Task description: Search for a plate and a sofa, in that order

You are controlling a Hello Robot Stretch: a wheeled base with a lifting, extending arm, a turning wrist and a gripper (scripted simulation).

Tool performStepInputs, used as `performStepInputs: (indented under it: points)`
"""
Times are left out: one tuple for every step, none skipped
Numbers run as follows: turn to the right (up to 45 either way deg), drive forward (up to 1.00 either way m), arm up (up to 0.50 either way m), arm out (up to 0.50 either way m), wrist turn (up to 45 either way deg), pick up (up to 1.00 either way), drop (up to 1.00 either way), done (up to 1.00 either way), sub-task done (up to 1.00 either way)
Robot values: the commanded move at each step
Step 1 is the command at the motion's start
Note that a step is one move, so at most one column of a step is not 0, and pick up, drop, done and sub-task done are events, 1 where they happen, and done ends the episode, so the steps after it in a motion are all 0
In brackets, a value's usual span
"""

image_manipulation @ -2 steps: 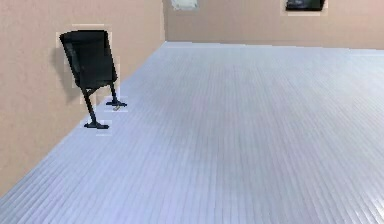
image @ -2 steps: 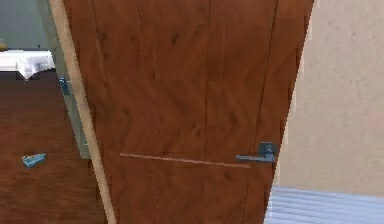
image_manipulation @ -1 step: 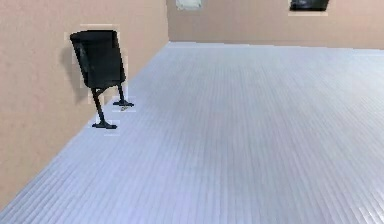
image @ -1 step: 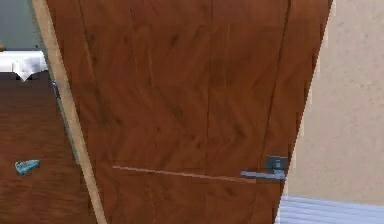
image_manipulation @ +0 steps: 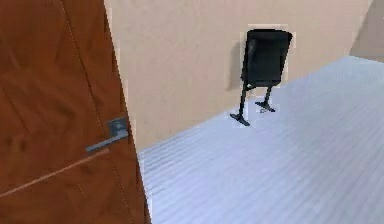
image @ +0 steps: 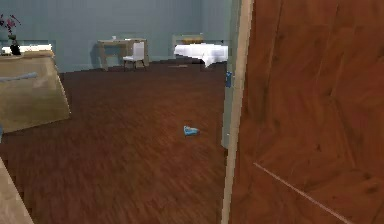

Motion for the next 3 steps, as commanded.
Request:
performStepInputs:
  points:
    - [-9.0,0.0,0.0,0.0,0.0,0.0,0.0,0.0,0.0]
    - [0.0,1.0,0.0,0.0,0.0,0.0,0.0,0.0,0.0]
    - [0.0,1.0,0.0,0.0,0.0,0.0,0.0,0.0,0.0]
